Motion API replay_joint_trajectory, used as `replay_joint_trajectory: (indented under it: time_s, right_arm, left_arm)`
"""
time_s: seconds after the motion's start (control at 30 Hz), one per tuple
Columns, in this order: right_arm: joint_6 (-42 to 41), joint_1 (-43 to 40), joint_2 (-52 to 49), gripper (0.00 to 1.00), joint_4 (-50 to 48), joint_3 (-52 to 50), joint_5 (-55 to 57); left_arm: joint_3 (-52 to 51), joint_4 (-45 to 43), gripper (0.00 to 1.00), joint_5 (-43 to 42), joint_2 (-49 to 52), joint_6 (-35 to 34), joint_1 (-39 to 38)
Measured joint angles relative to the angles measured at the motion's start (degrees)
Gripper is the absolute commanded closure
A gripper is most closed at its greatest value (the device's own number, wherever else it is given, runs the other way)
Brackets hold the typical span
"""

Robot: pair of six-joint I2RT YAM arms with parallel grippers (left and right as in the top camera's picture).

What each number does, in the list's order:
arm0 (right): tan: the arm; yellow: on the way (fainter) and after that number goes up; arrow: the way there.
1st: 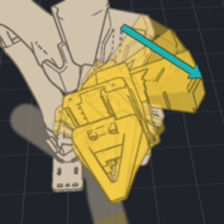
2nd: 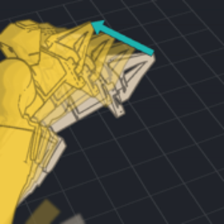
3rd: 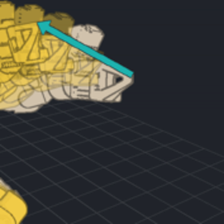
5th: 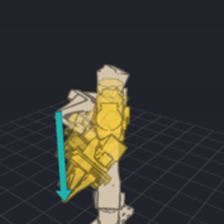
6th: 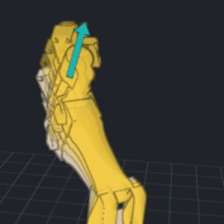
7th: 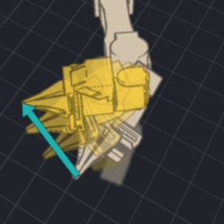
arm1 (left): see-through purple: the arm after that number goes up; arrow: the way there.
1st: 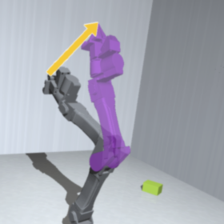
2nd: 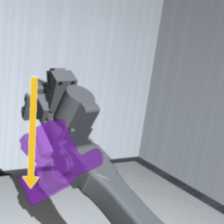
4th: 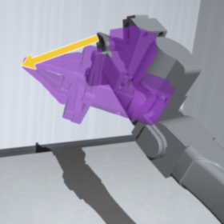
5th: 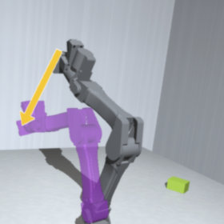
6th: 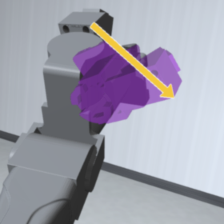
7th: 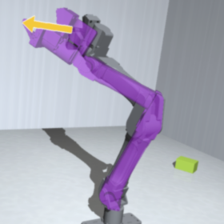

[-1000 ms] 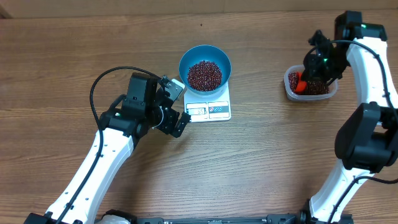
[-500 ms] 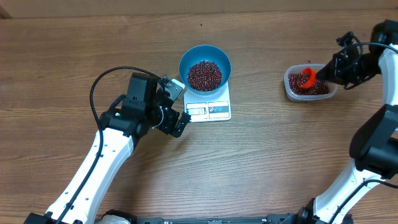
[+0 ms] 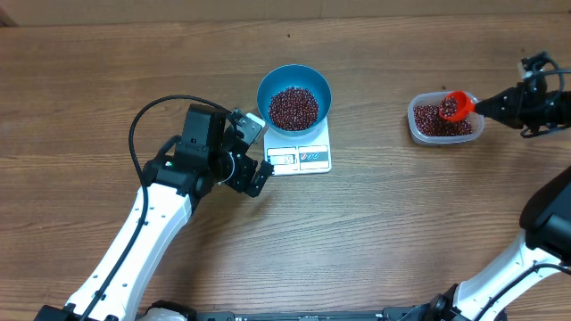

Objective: Scoop item into bowl and weigh 150g on scale
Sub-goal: 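Lift the filled scoop and carry it toward the blue bowl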

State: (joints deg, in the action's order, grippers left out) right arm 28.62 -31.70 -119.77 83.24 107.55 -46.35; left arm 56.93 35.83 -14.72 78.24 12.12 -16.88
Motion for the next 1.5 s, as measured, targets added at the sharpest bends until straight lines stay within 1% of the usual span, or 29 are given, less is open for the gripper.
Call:
replay_joint_trajectory:
  time_s: [0.2,0.37,0.77,1.17,1.5]
  right_arm:
    - [1.9,-0.5,0.0,0.96,1.3,0.0,-6.0]
    - [2.3,1.1,0.0,0.96,2.3,0.0,-9.2]
    - [1.9,10.8,0.0,0.96,2.2,0.0,-15.1]
    - [-7.0,22.0,0.0,0.96,-4.9,2.2,-15.8]
    - [-16.5,31.8,0.0,0.96,-11.1,6.2,-9.4]
  left_arm:
    - [0.0,0.0,0.0,0.0,0.0,0.0,0.0]
    - [0.0,0.0,0.0,0.0,0.0,0.0,0.0]
    - [0.0,0.0,0.0,0.0,0.0,0.0,0.0]
    - [0.0,0.0,0.0,0.0,0.0,0.0,0.0]
    - [0.0,0.0,0.01,0.0,0.0,0.0,0.0]
